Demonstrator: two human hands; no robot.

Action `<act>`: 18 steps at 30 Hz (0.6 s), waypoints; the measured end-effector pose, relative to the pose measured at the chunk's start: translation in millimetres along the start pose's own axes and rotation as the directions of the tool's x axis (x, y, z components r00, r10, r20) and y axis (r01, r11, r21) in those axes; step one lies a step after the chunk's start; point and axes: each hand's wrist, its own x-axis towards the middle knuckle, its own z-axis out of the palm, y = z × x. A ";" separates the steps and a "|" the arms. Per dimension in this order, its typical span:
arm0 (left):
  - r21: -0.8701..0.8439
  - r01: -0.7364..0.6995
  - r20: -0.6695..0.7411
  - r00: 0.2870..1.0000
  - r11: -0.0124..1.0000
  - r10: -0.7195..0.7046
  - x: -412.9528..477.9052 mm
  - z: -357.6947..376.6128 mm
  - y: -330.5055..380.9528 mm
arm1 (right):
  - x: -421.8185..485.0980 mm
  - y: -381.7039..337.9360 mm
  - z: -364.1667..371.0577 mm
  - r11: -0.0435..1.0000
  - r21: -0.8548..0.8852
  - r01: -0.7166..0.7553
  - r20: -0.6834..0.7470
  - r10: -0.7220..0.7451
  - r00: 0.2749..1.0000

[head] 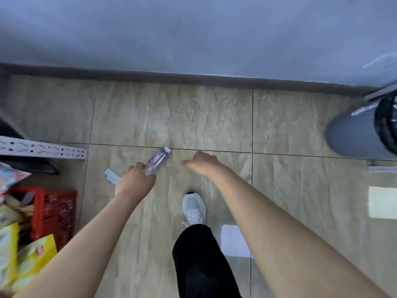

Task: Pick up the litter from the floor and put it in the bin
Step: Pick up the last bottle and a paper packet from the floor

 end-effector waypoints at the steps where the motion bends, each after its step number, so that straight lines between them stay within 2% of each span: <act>1: 0.002 0.019 0.014 1.000 1.000 -0.019 10.2 2.4 -10.8 | 11.8 -6.2 14.5 0.999 0.049 -0.017 0.005 0.016 1.000; 6: 0.004 0.084 0.036 0.996 0.996 -0.084 75.5 31.1 -69.5 | 84.0 -32.0 96.2 0.951 0.287 -0.117 0.026 0.115 0.993; 10: -0.129 0.148 0.015 0.989 0.980 -0.148 137.0 66.7 -121.0 | 149.5 -45.7 160.8 0.884 0.440 -0.157 0.001 0.175 0.985; 15: -0.330 0.270 -0.009 0.957 0.905 -0.289 209.2 123.0 -194.6 | 231.6 -60.8 230.1 0.669 0.718 -0.194 -0.016 0.294 0.956; 18: -0.411 0.365 0.002 0.917 0.835 -0.400 242.7 158.0 -229.3 | 272.2 -70.9 266.3 0.571 0.802 -0.175 -0.050 0.356 0.933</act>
